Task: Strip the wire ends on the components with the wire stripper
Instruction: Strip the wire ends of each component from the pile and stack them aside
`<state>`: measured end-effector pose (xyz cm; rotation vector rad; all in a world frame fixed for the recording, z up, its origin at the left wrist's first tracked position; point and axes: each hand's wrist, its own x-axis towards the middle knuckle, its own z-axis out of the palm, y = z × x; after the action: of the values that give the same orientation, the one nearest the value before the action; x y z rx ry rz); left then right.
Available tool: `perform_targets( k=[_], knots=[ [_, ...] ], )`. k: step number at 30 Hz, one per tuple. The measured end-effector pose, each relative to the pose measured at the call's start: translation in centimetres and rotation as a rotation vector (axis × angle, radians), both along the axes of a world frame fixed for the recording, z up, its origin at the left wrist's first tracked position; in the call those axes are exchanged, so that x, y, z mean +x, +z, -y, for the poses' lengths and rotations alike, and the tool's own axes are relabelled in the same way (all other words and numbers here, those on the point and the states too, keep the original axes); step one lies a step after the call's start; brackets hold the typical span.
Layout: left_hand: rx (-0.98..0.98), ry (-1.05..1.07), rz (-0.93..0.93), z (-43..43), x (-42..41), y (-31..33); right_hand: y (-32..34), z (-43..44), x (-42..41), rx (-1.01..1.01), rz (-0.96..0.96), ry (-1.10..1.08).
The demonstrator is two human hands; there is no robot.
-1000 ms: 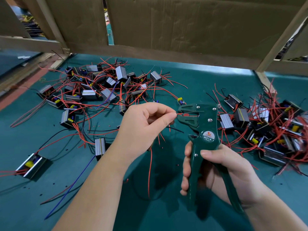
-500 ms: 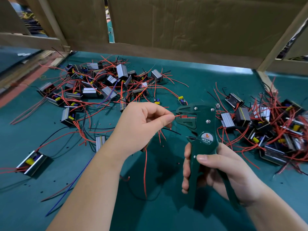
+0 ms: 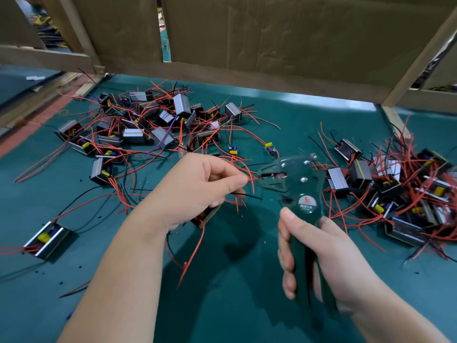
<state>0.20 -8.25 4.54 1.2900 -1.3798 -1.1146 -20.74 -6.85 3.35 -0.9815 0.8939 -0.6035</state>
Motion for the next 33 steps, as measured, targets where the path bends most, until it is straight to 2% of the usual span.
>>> perform_targets(
  k=[3,7,8,11,13,15,18,20,23,26,28,30,33],
  knots=[
    [0.062,0.022,0.019,0.3,-0.3,-0.6,0.0,0.4,0.4,0.130,0.095,-0.028],
    [0.093,0.076,0.115,0.3,0.1,-0.7,0.5,1.9,-0.6,0.138,0.276,-0.163],
    [0.095,0.116,0.089,0.4,0.3,-0.7,0.5,2.3,-0.9,0.118,0.305,-0.220],
    [0.110,0.173,-0.162,0.6,0.0,-0.4,0.4,2.6,-1.3,0.098,0.376,-0.295],
    [0.103,0.129,-0.266,0.6,-0.7,-0.2,0.0,2.2,-1.0,0.094,0.414,-0.252],
    [0.095,0.084,-0.270,0.5,-1.4,-0.3,-0.1,1.8,-0.6,0.058,0.452,-0.142],
    [0.107,0.134,-0.296,0.7,-2.8,-0.5,-0.1,1.3,-0.5,0.032,0.479,0.013],
    [0.121,0.169,-0.441,0.7,-3.8,-0.6,-0.2,0.9,-0.1,0.030,0.466,0.096],
    [0.106,0.152,-0.777,0.6,-4.8,-0.3,-0.3,0.6,0.3,0.091,0.453,0.156],
    [0.056,0.160,-0.877,0.6,-5.1,-0.1,0.3,0.4,0.6,0.121,0.487,0.256],
    [0.034,0.225,-0.875,0.9,-4.9,-0.1,0.4,0.4,0.7,0.127,0.494,0.276],
    [-0.086,0.356,-0.838,1.4,-4.2,-0.3,0.2,0.2,0.7,0.109,0.497,0.269],
    [-0.224,0.545,-0.926,1.9,-0.9,0.3,0.1,0.0,0.1,0.051,0.480,0.277]
  ],
)
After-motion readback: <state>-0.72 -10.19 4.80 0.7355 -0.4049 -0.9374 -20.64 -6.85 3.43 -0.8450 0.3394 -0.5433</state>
